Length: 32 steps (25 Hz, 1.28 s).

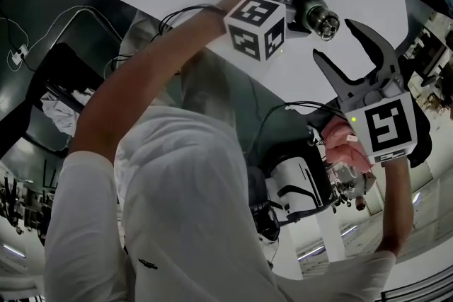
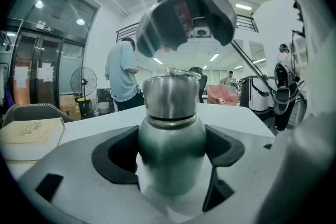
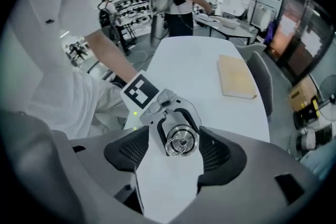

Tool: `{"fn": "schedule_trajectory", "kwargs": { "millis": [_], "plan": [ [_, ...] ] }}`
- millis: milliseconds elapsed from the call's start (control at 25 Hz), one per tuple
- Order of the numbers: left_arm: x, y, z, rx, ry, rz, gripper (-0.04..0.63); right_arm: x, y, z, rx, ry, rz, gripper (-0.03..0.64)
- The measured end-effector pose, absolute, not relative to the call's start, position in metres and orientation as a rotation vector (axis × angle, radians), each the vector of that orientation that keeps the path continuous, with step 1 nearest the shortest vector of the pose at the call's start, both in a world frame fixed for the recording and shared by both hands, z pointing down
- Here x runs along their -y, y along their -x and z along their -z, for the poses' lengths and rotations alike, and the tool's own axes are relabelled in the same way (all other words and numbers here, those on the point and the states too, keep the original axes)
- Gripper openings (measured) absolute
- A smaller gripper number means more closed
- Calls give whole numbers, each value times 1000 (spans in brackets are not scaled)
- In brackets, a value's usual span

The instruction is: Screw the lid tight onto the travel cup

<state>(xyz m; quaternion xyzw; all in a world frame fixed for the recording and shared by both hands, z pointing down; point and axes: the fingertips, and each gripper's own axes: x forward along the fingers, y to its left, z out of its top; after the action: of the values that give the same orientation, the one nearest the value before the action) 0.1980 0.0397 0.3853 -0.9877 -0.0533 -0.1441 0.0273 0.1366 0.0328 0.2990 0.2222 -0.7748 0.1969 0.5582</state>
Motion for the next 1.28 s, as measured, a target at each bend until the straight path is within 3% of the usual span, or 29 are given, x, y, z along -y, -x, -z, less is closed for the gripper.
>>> {"fn": "schedule_trajectory", "kwargs": {
  "millis": [400, 800, 880, 1280],
  "plan": [
    [-40, -198, -385, 181, 3056, 429, 371, -42, -146, -311, 1796, 155, 122, 270],
    [-40, -199, -383, 209, 3053, 415, 371, -45, -155, -335, 1628, 549, 541, 270],
    [-41, -199, -383, 213, 3051, 417, 371, -46, -155, -340, 1601, 595, 609, 229],
    [-42, -200, -382, 221, 3046, 421, 371, -40, -152, -338, 1798, 152, 240, 227]
  ]
}}
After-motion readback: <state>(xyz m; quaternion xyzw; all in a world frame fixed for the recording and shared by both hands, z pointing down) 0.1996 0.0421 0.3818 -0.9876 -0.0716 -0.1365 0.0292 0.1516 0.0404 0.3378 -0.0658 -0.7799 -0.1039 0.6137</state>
